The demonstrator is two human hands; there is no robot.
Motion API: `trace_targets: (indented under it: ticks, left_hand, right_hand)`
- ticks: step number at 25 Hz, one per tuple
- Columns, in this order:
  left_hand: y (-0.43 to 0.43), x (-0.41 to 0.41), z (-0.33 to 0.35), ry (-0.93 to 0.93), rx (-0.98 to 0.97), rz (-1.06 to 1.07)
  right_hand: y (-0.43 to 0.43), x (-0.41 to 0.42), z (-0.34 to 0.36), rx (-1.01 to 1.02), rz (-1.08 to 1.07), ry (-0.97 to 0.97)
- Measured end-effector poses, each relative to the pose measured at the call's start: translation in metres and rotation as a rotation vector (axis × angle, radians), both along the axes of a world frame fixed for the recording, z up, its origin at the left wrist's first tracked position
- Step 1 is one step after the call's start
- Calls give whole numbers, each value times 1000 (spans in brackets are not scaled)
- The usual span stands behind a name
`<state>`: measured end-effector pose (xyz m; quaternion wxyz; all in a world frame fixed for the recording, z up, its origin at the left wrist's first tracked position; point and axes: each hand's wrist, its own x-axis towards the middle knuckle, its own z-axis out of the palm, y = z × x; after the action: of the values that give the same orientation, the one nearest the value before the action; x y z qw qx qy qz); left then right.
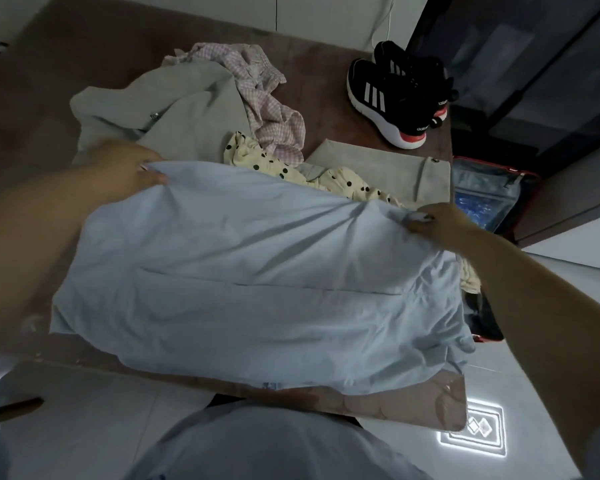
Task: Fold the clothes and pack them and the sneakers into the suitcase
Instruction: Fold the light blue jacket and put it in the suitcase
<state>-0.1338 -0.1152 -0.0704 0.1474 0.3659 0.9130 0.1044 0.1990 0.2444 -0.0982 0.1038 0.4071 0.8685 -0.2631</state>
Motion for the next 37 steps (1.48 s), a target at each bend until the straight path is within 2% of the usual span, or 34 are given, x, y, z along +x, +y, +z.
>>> trace_targets:
  ticks: [2,4,7,9,11,12,14,16,18,21,23,27,29,31,32,35,36,37]
  left_hand:
    - [-7,-15,22,37,41,52]
    - [-8,-27,33,76,113,62]
    - [2,-27,21,136,93,14]
    - [3,-9,9,162,-38,94]
    - [1,24,1,238,-4,136]
    - [2,50,-3,297,64,56]
    - [9,111,-12,374,169,-250]
    - [20,160,-24,383,166,-496]
    - [41,188,-37,394,131,-592]
    - [90,216,-41,364,77,-642]
    - [117,227,-43,316,-18,-651]
    - [134,234,-62,220,-252,-595]
    - [135,232,-68,214,-338,-587]
    - [144,237,-59,197,-397,-578]
    - [149,242,-53,186,-347,-573]
    - [168,268,-37,148,120,-623]
    - [175,279,-32,47,226,-594]
    - [181,290,-26,-134,255,-527]
  right_hand:
    - [19,20,18,-186,-280,270]
    - [22,35,36,-375,-400,471]
    - [8,39,24,-391,-413,457]
    - [0,38,10,-488,-395,458]
    - [-7,37,-1,-557,-358,375]
    - [-9,38,-2,-545,-334,285]
    - [-10,42,-5,-494,-298,119]
    - [-10,49,-6,-505,-294,81]
    - [-9,60,-6,-653,-314,198]
    - [-13,82,-13,-803,-540,410]
    - [-25,93,-14,-695,-633,447]
    - [-65,117,-26,-309,-708,222]
    - [-91,126,-29,-237,-671,166]
    - [-101,128,-31,-248,-688,127]
    - [-101,126,-30,-281,-700,101]
    - [-98,128,-24,-289,-622,38]
    - [-103,129,-22,-233,-566,76]
    - [-112,130,-19,-135,-497,125]
